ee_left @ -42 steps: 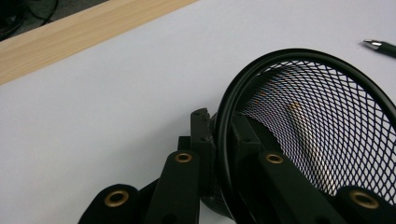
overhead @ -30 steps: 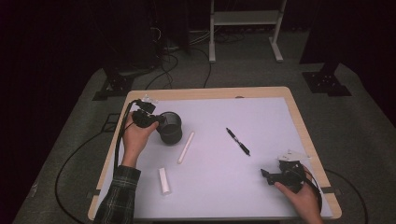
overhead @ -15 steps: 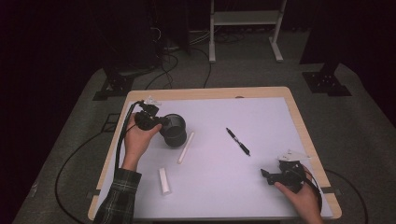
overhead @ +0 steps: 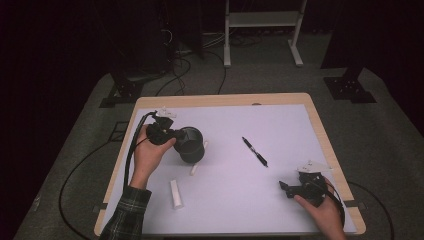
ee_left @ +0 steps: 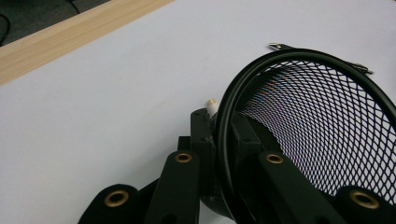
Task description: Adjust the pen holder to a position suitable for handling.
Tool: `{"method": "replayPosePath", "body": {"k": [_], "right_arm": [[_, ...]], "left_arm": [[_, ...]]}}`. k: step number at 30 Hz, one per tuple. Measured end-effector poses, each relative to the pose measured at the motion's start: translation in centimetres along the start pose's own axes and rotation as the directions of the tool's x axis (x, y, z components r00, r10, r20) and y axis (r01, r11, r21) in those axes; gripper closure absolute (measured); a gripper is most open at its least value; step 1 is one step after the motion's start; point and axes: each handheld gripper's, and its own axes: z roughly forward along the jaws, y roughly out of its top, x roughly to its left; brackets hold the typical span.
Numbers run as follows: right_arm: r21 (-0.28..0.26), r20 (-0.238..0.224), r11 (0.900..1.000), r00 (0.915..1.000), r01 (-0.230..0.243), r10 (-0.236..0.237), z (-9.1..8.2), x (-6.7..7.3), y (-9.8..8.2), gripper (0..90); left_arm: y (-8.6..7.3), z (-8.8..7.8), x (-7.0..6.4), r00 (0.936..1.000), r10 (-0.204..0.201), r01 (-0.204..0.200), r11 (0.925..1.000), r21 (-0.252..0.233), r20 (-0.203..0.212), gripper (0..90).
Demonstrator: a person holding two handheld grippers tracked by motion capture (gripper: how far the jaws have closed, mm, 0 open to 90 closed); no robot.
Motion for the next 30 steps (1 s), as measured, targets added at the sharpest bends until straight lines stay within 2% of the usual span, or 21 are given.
{"method": "replayPosePath", "body": {"k": [6, 15, 30], "right_arm": [[0.0, 0.0, 1.0, 1.0, 0.0, 0.0, 0.0, 0.0, 0.0, 12.1], [0.0, 0.0, 1.0, 1.0, -0.002, 0.002, 0.0, 0.0, 0.0, 12.1], [0.0, 0.0, 1.0, 1.0, -0.002, 0.002, 0.0, 0.0, 0.0, 12.1]], "left_arm": [[-0.2, -0.2, -1.0, 0.9996, 0.023, -0.023, 0.9997, 0.008, 0.016, 82.7], [-0.7, -0.6, -2.1, 0.999, 0.03, -0.03, 0.9995, 0.011, 0.034, 82.7], [-1.7, -0.8, -4.3, 0.996, 0.063, -0.065, 0.9973, 0.034, 0.063, 82.7]]}}
